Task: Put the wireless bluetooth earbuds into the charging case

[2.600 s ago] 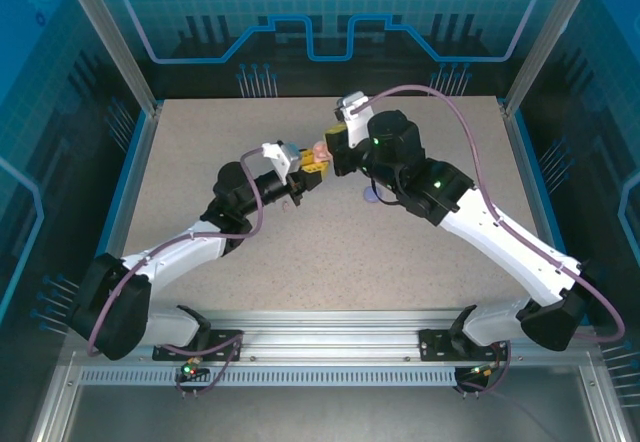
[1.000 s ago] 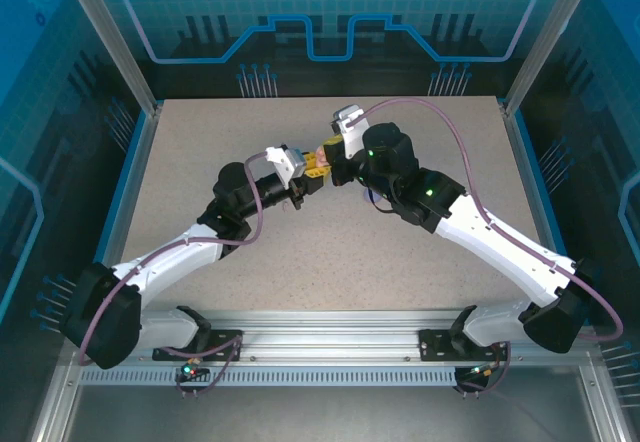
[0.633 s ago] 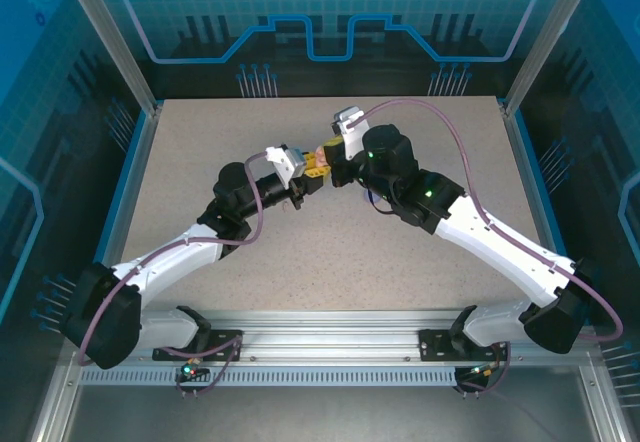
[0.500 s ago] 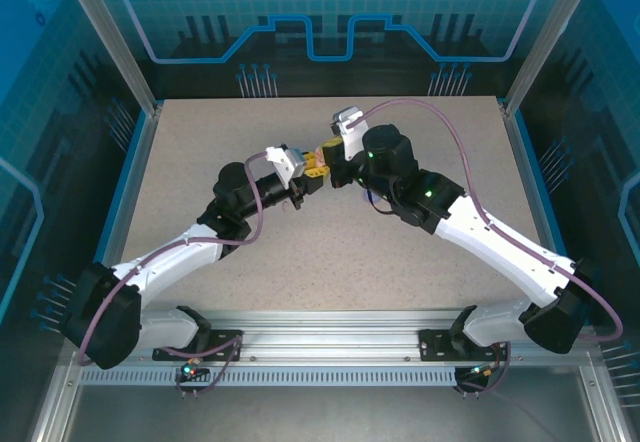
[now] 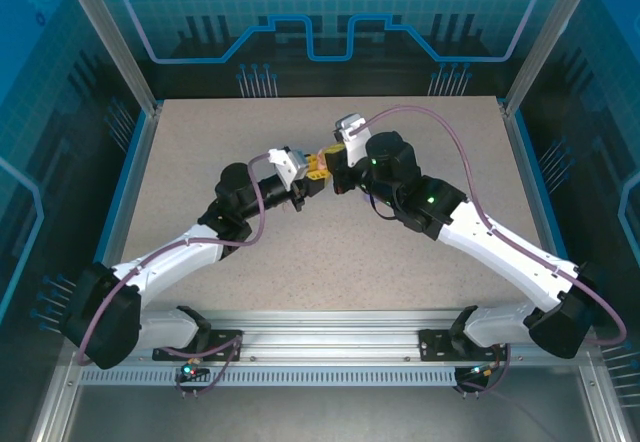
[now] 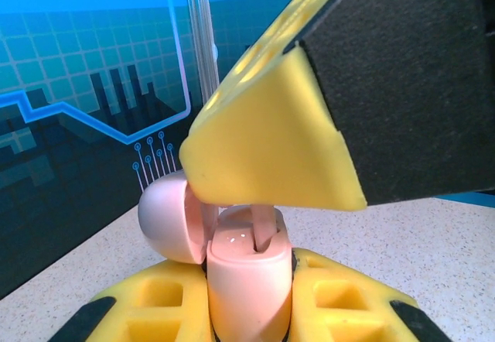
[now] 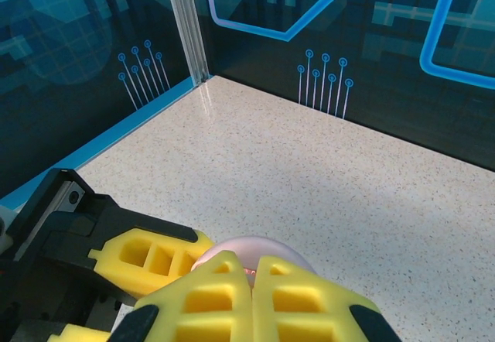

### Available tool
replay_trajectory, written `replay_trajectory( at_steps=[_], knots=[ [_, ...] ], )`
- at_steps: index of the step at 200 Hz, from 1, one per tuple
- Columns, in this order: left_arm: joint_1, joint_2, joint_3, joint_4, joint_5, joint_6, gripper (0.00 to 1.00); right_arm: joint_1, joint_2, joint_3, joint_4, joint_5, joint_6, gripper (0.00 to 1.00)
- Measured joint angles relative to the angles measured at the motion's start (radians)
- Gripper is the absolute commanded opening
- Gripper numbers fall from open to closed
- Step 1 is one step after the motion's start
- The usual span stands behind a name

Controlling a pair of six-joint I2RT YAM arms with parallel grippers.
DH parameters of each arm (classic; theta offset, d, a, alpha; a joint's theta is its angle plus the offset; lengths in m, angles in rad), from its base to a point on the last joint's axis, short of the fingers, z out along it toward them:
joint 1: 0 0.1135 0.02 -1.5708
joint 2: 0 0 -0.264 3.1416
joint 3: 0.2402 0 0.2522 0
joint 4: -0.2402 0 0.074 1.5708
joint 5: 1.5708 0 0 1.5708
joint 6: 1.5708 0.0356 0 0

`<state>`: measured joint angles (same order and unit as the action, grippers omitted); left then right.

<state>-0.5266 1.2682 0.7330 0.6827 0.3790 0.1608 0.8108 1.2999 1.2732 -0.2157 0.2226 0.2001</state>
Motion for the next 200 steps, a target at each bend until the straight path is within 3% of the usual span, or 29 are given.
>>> replay_trajectory(
  at_steps=[38, 67, 85, 108, 157, 200],
  knots=[
    [0.0, -0.006, 0.005, 0.001, 0.0, 0.0, 0.0, -0.007, 0.0, -0.002, 0.004, -0.051, -0.026, 0.14],
    [0.0, -0.006, 0.008, 0.002, -0.005, 0.0, 0.0, -0.01, 0.001, 0.0, -0.006, -0.069, -0.016, 0.51],
    [0.0, -0.007, 0.011, 0.006, -0.017, -0.001, 0.0, -0.027, -0.003, 0.008, -0.024, -0.09, -0.002, 0.62],
    [0.0, -0.013, 0.011, 0.021, -0.031, -0.001, 0.0, -0.097, -0.042, 0.008, -0.04, -0.119, 0.058, 0.69],
    [0.012, -0.023, -0.002, 0.082, -0.077, -0.004, 0.0, -0.264, -0.167, 0.044, -0.082, -0.152, 0.208, 0.72],
    [0.1, -0.028, -0.034, 0.142, -0.115, -0.058, 0.0, -0.275, -0.039, 0.099, -0.177, -0.152, 0.329, 0.72]
  ],
)
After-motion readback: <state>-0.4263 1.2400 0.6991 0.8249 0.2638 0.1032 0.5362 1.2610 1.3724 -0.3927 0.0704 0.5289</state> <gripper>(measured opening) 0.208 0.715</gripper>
